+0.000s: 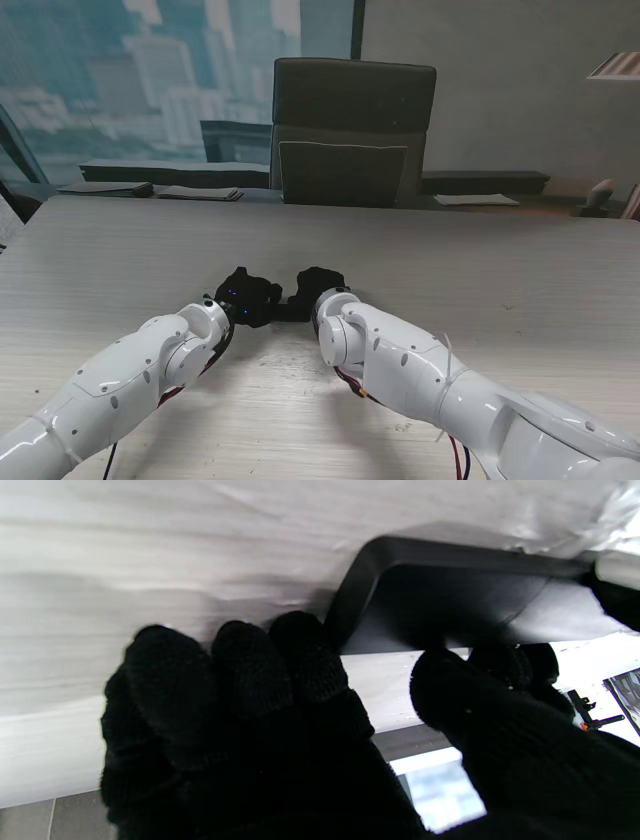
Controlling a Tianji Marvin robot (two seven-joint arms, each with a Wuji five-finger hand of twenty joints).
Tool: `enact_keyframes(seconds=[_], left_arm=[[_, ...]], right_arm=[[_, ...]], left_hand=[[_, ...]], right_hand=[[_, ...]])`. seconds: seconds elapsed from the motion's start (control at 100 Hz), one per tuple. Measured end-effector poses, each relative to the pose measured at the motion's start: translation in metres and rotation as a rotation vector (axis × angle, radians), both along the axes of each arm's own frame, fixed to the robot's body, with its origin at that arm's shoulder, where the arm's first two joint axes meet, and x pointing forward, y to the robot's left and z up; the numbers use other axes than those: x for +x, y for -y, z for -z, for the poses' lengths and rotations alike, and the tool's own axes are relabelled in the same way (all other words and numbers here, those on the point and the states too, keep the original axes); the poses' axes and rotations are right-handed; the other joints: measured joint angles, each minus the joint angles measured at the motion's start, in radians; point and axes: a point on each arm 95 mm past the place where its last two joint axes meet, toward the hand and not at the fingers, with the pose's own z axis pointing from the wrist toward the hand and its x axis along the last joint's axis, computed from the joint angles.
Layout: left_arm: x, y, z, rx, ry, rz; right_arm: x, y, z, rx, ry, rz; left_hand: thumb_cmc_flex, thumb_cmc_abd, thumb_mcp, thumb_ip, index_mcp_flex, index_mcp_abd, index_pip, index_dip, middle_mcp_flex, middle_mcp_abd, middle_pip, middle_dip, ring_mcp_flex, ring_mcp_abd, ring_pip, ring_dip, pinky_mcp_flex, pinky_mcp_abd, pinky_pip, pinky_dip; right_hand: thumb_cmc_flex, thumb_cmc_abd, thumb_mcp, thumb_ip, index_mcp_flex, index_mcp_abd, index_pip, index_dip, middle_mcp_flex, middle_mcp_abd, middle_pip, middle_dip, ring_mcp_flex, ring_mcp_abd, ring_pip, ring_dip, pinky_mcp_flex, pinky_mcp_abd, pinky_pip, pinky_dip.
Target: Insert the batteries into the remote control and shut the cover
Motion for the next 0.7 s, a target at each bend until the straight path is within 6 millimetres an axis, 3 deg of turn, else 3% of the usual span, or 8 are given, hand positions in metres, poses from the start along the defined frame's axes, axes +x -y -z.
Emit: enact_keyframes(seconds=[0.26,0.44,0.55,0.7], left_arm=[[-0.001,0.0,-0.001,0.006,0.002,-0.003],[-0.006,-0.003,0.0,0.008,0.014,-0.018],[-0.011,-0.005,0.003,0.007,0.036,-0.027],[-0.014,-0.007,0.003,0.009,0.038,-0.035]], right_arm=[[-0.006,0.003,-0.004,-0.013,0.029,-0.012],[-0.014,0.012,-0.008,-0.013,0.06,-0.007],[-0.016,0.018,-0.011,-0.009,0.081,0.003],[-0.02,0.026,-0.016,-0.012,0.112,-0.001]], left_hand=[[-0.008,0.004,-0.008,0.0,0.0,0.0,-0.002,-0.011,0.0,-0.009,-0.006,-0.038,-0.01,0.0,-0.036,-0.014,-0.003,0.0,0.0,0.0],[-0.113,0.067,0.029,0.0,0.009,-0.029,-0.037,0.001,-0.018,-0.036,0.002,-0.107,-0.055,0.0,-0.073,-0.026,-0.018,0.0,0.0,0.0],[-0.156,0.095,0.056,0.002,0.015,-0.038,-0.074,0.013,-0.023,-0.052,0.003,-0.107,-0.072,0.0,-0.092,-0.036,-0.028,0.0,0.0,0.0],[-0.178,0.122,0.083,0.037,0.015,-0.038,-0.101,0.025,-0.035,-0.058,0.003,-0.115,-0.095,0.0,-0.108,-0.039,-0.033,0.0,-0.01,0.0]], right_hand=[[-0.006,-0.032,-0.007,0.003,-0.038,-0.016,-0.068,-0.031,-0.03,-0.007,-0.009,0.0,-0.024,-0.013,-0.005,-0.002,-0.019,-0.004,-0.005,-0.012],[-0.056,-0.046,-0.029,0.003,-0.129,-0.089,-0.142,-0.042,-0.087,-0.013,-0.012,0.0,-0.076,-0.03,-0.027,-0.01,-0.057,-0.009,-0.021,-0.013],[-0.07,-0.046,-0.038,0.003,-0.154,-0.091,-0.151,-0.042,-0.099,-0.013,-0.012,0.0,-0.085,-0.031,-0.03,-0.01,-0.061,-0.009,-0.021,-0.013],[-0.074,-0.046,-0.056,0.003,-0.156,-0.091,-0.153,-0.042,-0.099,-0.013,-0.012,0.0,-0.085,-0.031,-0.032,-0.01,-0.063,-0.01,-0.021,-0.013]])
